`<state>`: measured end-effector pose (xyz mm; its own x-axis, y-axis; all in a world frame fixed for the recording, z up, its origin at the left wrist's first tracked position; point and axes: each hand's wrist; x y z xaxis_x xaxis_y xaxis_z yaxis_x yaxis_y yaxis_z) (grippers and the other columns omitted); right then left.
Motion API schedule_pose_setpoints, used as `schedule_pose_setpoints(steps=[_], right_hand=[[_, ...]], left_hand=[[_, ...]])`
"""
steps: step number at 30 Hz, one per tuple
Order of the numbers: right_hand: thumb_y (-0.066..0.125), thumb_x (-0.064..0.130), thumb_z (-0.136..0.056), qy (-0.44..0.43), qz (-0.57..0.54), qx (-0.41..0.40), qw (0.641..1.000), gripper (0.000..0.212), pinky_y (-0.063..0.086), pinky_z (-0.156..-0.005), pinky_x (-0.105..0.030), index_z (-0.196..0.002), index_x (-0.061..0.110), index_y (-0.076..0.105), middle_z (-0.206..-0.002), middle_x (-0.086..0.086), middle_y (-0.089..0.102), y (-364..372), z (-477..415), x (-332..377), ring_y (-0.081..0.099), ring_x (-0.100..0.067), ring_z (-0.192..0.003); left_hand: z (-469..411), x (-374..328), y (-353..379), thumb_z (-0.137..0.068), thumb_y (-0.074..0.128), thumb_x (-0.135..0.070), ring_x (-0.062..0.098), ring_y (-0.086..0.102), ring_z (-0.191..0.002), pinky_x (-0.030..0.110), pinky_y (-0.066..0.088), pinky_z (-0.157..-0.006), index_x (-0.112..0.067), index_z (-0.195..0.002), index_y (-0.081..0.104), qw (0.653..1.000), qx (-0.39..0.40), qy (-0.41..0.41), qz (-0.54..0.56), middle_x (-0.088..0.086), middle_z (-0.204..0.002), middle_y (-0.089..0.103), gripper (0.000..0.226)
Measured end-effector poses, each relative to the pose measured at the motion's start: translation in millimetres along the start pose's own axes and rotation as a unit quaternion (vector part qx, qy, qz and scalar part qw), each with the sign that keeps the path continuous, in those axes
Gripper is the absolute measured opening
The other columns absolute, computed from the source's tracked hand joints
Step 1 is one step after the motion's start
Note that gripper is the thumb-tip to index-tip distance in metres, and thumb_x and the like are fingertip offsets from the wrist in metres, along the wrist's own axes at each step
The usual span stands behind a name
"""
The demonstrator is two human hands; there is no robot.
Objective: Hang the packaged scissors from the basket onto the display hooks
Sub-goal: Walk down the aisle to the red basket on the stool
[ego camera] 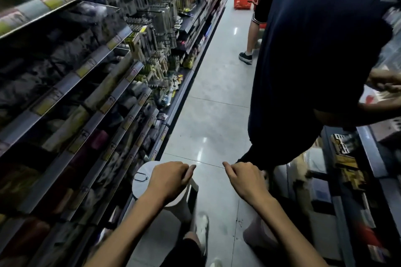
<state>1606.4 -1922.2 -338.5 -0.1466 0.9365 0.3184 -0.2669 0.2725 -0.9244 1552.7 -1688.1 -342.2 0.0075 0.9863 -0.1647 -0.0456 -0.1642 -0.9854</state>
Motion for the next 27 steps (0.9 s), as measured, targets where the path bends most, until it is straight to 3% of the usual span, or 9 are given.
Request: schedule_pose_setpoints(steps=[3, 5, 8, 11, 17, 21, 27], right_hand=[[0.033, 0.045, -0.107, -0.017, -0.012, 0.035, 0.999, 0.048, 0.04, -0.069, -0.037, -0.085, 0.015, 0.063, -0.095, -0.004, 0.067, 2, -52, 3, 0.065, -0.034, -0.093], [0.033, 0.036, -0.106, -0.044, -0.023, 0.073, 0.996, 0.034, 0.046, -0.08, -0.038, -0.114, 0.022, 0.062, -0.119, -0.002, 0.063, 6, -88, 5, 0.063, -0.033, -0.106], [0.037, 0.029, -0.104, -0.073, -0.018, 0.111, 0.991, 0.04, 0.047, -0.095, -0.04, -0.142, 0.027, 0.05, -0.138, -0.002, 0.055, 7, -153, 10, 0.059, -0.03, -0.118], [0.042, 0.033, -0.105, -0.088, 0.008, 0.121, 0.989, 0.041, 0.045, -0.097, -0.038, -0.145, 0.026, 0.048, -0.142, -0.002, 0.053, 1, -213, 23, 0.057, -0.028, -0.122], [0.046, 0.037, -0.103, -0.086, 0.027, 0.061, 0.994, 0.043, 0.04, -0.104, -0.039, -0.145, 0.025, 0.049, -0.143, 0.001, 0.053, -13, -316, 47, 0.054, -0.024, -0.126], [0.05, 0.043, -0.102, -0.079, 0.018, 0.007, 0.997, 0.046, 0.042, -0.105, -0.04, -0.143, 0.022, 0.052, -0.142, -0.002, 0.055, -27, -380, 59, 0.055, -0.024, -0.126], [0.054, 0.051, -0.098, -0.069, -0.019, -0.018, 0.997, 0.052, 0.039, -0.106, -0.038, -0.142, 0.024, 0.054, -0.142, 0.002, 0.056, -55, -509, 77, 0.053, -0.021, -0.129]], left_hand=[[-43, 10, 4, -0.1, 0.007, -0.058, 0.025, 0.062, -0.075, 0.04, 0.046, -0.063, -0.024, -0.076, 0.049, 1.0, 0.008, -0.007, 0.008, -0.002, -0.076, 0.061, 0.059], [-74, 21, 8, -0.1, 0.006, -0.054, 0.025, 0.066, -0.086, 0.041, 0.049, -0.072, -0.026, -0.095, 0.062, 1.0, 0.011, -0.001, 0.01, -0.004, -0.092, 0.068, 0.062], [-129, 45, 12, -0.105, 0.023, -0.043, 0.023, 0.066, -0.105, 0.041, 0.05, -0.087, -0.028, -0.13, 0.062, 0.999, 0.021, -0.009, 0.024, -0.005, -0.117, 0.07, 0.049], [-175, 71, 16, -0.102, 0.049, -0.028, 0.025, 0.064, -0.113, 0.043, 0.051, -0.091, -0.027, -0.142, 0.055, 0.998, 0.036, -0.021, 0.049, -0.004, -0.128, 0.066, 0.041], [-251, 123, 14, -0.095, 0.066, -0.03, 0.023, 0.066, -0.11, 0.042, 0.054, -0.088, -0.023, -0.132, 0.063, 0.994, -0.041, -0.079, 0.058, -0.004, -0.121, 0.068, 0.038], [-305, 142, 5, -0.091, 0.071, -0.029, 0.027, 0.064, -0.116, 0.045, 0.054, -0.09, -0.02, -0.132, 0.063, 0.987, -0.053, -0.12, 0.088, 0.001, -0.127, 0.066, 0.042], [-400, 166, -8, -0.097, 0.062, -0.038, 0.022, 0.059, -0.127, 0.043, 0.049, -0.099, -0.027, -0.143, 0.054, 0.98, -0.033, -0.164, 0.109, -0.004, -0.14, 0.06, 0.049]])
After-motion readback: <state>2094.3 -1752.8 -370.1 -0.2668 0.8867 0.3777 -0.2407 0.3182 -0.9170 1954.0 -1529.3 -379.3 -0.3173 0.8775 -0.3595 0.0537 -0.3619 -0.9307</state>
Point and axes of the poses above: each hand's wrist, its own z-axis away from the middle knuckle, its own y-axis out of the palm, x = y × z
